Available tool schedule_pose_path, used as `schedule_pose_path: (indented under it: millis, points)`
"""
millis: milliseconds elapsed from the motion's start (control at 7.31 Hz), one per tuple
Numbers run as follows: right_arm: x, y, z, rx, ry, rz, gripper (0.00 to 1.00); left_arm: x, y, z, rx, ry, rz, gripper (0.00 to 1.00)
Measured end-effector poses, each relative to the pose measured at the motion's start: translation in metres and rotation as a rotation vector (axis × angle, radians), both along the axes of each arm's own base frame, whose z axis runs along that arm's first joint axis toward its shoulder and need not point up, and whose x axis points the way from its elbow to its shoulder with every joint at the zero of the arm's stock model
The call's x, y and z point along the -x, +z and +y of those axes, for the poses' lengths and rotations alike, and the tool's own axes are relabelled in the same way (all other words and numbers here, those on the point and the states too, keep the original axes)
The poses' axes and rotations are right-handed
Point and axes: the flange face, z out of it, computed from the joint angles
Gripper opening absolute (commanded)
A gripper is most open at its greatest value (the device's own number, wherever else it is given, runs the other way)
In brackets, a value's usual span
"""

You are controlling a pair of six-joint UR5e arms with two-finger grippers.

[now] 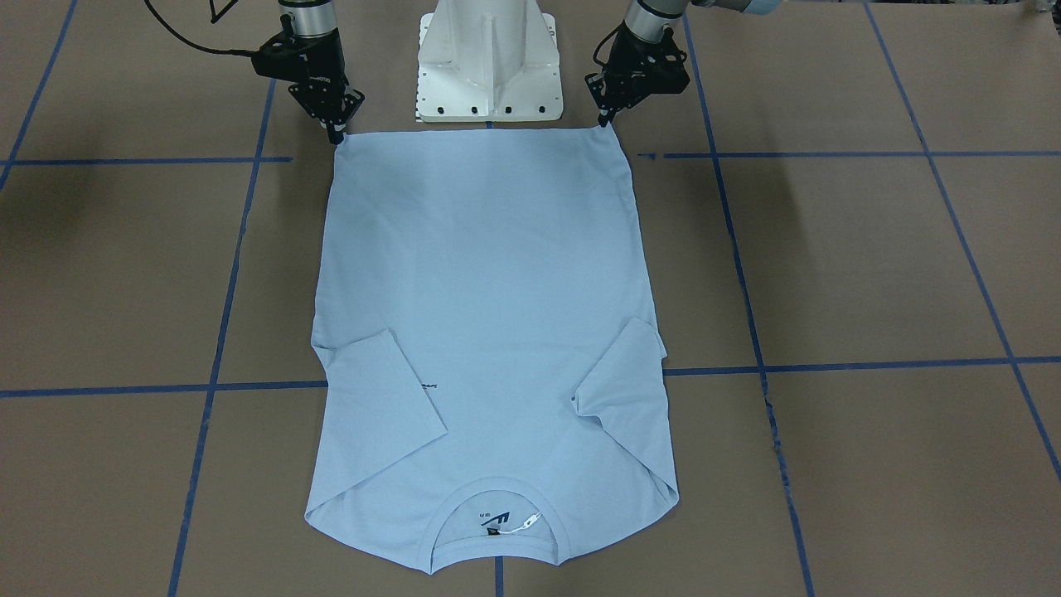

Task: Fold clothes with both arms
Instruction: 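Lower both grippers and pinch the two hem corners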

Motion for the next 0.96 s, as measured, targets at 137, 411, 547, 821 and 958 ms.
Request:
schedule_pose_path:
  millis: [137, 411, 547, 821, 958]
  points:
    - [-0.001, -0.002, 0.000, -0.002, -0.004, 0.014, 0.85, 0.000, 0.000, 0.000, 0.000, 0.000, 0.000, 0.00]
    - [0.001, -0.016, 0.000, -0.004, -0.004, 0.034, 0.95, 0.000, 0.000, 0.000, -0.001, 0.001, 0.000, 0.00]
    - [0.003, -0.020, 0.001, -0.005, -0.002, 0.043, 0.85, 0.000, 0.000, 0.000, -0.001, 0.002, -0.001, 0.00]
    - [0.008, -0.016, 0.002, -0.007, 0.003, 0.060, 0.63, -0.001, 0.001, 0.001, -0.001, 0.004, -0.001, 0.00]
    - [0.011, -0.014, 0.004, -0.007, 0.003, 0.065, 0.58, -0.001, 0.001, 0.002, -0.001, 0.004, -0.001, 0.00]
